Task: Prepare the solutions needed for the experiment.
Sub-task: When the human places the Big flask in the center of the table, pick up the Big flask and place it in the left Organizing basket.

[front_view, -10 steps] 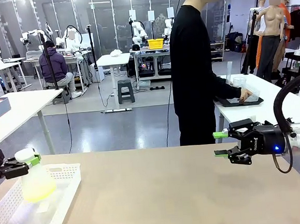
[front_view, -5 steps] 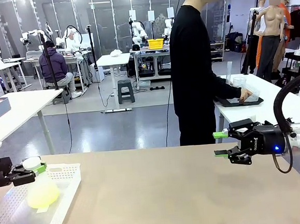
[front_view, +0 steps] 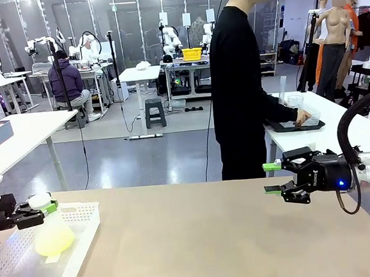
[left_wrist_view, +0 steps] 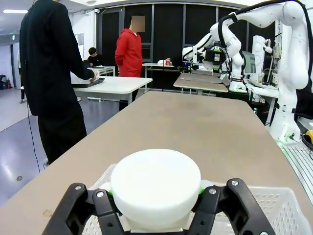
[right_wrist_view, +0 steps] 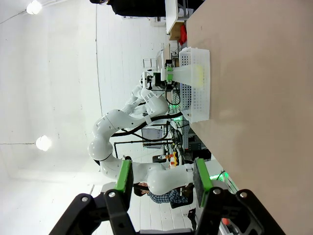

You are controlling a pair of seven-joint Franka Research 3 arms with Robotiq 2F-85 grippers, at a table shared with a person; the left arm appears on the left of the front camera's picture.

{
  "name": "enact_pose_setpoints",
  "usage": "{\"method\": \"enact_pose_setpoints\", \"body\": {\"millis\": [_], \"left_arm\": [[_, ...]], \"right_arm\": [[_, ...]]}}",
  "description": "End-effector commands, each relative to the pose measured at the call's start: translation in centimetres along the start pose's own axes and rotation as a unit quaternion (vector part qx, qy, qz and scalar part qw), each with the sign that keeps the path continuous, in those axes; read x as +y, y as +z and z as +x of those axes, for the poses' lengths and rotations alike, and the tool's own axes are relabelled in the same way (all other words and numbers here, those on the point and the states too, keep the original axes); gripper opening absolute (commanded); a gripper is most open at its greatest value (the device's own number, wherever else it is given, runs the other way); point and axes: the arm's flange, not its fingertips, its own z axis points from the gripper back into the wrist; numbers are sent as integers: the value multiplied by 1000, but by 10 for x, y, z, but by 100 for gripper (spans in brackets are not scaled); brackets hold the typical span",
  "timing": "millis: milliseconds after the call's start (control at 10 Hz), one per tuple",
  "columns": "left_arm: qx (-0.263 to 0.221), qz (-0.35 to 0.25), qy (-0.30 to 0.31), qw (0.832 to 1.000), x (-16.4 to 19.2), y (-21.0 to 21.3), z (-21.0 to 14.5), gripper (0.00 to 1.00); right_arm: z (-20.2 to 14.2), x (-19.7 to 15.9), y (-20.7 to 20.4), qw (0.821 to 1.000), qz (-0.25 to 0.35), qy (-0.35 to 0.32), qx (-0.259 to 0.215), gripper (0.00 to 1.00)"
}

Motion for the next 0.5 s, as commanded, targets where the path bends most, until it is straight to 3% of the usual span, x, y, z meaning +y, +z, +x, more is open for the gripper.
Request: {"method": "enact_pose_setpoints", "body": {"millis": [0,100,200,300,400], "left_arm": [[12,2,-6,1000,1,0,-17,42],[20,1,-5,1000,-1,0,-16,42],[27,5,-7,1000,-2,1,-15,62],[30,9,-7,999,-3,1,-13,46],[37,10,-5,999,-4,3,-11,82]], "right_arm": [[-1,1,-1,1000,1,2,2,63],[-1,1,-1,1000,1,2,2,63],[-1,1,-1,1000,1,2,2,63],[-1,1,-1,1000,1,2,2,63],[-1,1,-1,1000,1,2,2,63]]}}
